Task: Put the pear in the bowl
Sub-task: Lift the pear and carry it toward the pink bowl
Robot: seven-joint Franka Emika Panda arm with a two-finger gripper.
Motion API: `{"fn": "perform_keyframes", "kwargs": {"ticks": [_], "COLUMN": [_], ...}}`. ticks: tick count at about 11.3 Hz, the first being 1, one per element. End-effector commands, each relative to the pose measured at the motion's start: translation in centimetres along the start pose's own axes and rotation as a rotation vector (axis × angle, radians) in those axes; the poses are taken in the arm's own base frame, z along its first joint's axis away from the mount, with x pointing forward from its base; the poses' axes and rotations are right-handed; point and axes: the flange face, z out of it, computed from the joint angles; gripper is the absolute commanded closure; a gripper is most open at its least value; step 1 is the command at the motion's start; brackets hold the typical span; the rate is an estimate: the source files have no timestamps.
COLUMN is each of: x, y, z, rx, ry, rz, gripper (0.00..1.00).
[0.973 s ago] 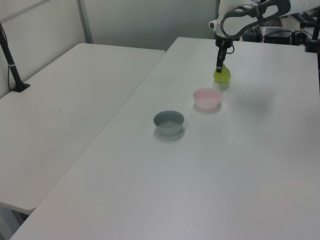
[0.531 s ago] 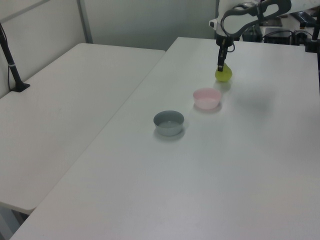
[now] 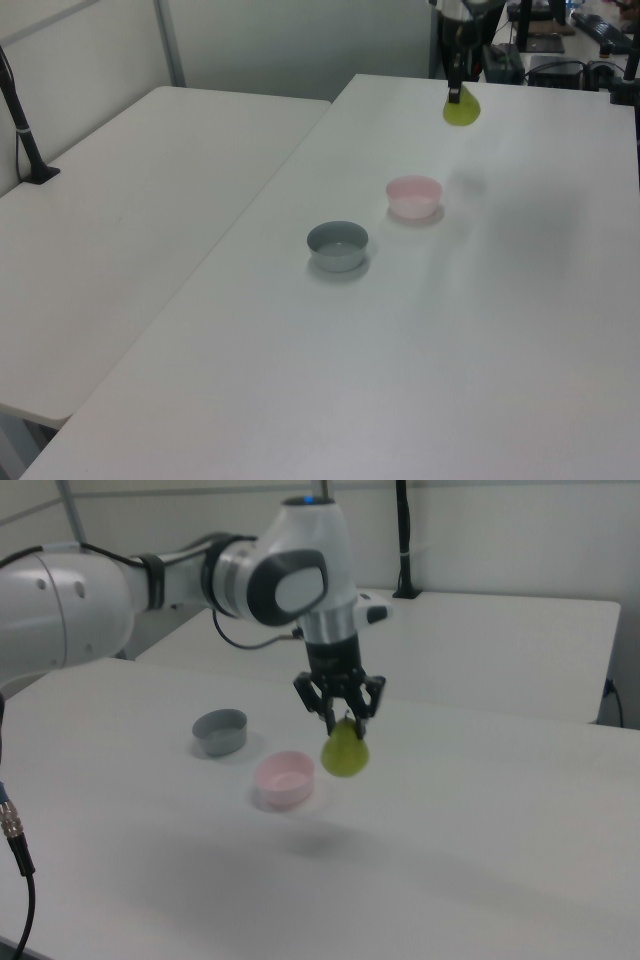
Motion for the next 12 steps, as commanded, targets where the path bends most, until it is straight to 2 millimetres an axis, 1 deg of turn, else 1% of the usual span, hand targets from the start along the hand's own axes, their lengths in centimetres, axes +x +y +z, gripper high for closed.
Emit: {"fn": "perform_keyframes", "kwargs": {"ticks": [1, 3, 4, 5, 6, 7, 8, 9, 11, 12], "x": [-0.4, -1.3, -2.0, -2.6, -2.8, -2.6, -2.4, -2.2, -2.0, -1.5], "y": [-4.1, -7.4, -9.1, -10.2, -11.6, -13.4, -14.5, -14.9, -16.1, -16.1], "z": [-5.3, -9.9, -11.3, -12.1, -12.3, -12.5, -12.2, -12.0, -11.0, -10.2], "rx": [0.035, 0.042, 0.05, 0.071, 0.093, 0.101, 0.1, 0.092, 0.1, 0.101], "ry": [-0.038, 0.023, 0.043, 0.059, 0.069, 0.072, 0.068, 0.1, 0.155, 0.156], "rz": [0.037, 0.017, 0.019, 0.027, 0.013, -0.014, -0.028, -0.005, 0.03, 0.041], "gripper": [1.0, 1.0, 1.0, 1.0, 1.0, 1.0, 1.0, 1.0, 1.0, 1.0]}}
